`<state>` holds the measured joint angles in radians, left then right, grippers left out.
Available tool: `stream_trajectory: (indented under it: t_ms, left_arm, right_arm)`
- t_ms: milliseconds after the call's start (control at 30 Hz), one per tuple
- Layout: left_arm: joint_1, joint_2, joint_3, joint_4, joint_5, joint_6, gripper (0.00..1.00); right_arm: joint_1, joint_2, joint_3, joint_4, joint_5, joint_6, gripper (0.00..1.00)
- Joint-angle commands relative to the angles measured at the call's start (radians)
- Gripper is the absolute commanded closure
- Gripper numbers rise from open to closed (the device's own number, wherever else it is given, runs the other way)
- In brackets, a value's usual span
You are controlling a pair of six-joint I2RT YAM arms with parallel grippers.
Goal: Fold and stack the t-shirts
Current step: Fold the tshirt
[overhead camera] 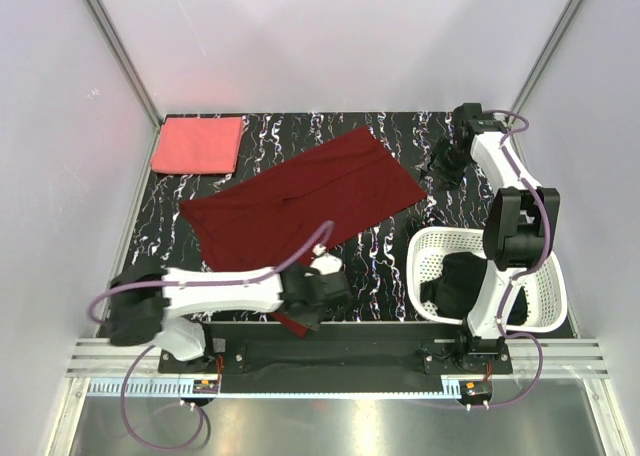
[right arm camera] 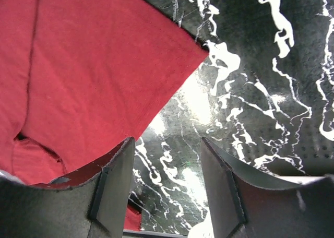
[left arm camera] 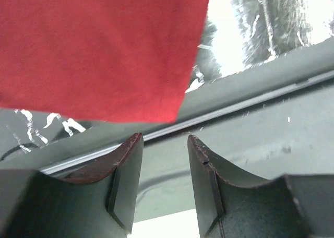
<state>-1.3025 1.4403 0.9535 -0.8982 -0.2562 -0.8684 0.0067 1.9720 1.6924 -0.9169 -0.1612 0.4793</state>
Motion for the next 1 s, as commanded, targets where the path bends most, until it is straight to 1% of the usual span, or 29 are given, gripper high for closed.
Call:
stream_trajectory:
  t_ms: [0,67,100,200,367,467,633,733,833,867,967]
  left_arm:
    - [-0.024,0.121,0.108,-0.028,-0.106,-0.026,0.56]
    - [-0.026,0.176,0.146,-0.03,-0.124,-0.011,0.56]
    - [-0.024,0.213,0.148,-0.024,-0.129,-0.009,0.56]
    - [-0.024,0.253,0.146,-0.01,-0.132,0.009,0.55]
    - [-0.021,0.239,0.087,0.028,-0.12,0.014,0.54]
    - [-0.009,0.241,0.079,0.041,-0.132,0.023,0.55]
    - [0.032,0.244,0.05,0.065,-0.12,0.025,0.6]
    - [0.048,0.244,0.03,0.087,-0.106,0.052,0.61]
    - [0.062,0.256,0.021,0.113,-0.081,0.066,0.66]
    - [0.065,0.258,0.021,0.117,-0.078,0.069,0.74]
    - [0.065,0.241,0.037,0.098,-0.087,0.083,0.82]
  right_arm:
    - [0.003,-0.076,-0.022,0.035,-0.04,0.016,0.4]
    - [0.003,-0.087,-0.04,0.044,-0.05,0.015,0.4]
    - [0.003,-0.09,-0.046,0.049,-0.052,0.016,0.4]
    - [0.003,-0.091,-0.06,0.055,-0.06,0.015,0.4]
    - [0.003,-0.088,-0.074,0.072,-0.073,0.013,0.4]
    - [0.003,-0.082,-0.079,0.078,-0.08,0.016,0.4]
    - [0.003,-0.065,-0.08,0.082,-0.087,0.018,0.41]
    - [0.003,-0.061,-0.082,0.087,-0.08,0.016,0.41]
    - [0.003,-0.045,-0.086,0.079,-0.066,0.021,0.41]
    - [0.003,-0.041,-0.088,0.076,-0.055,0.022,0.41]
    - [0.001,-0.013,-0.091,0.052,-0.017,0.047,0.41]
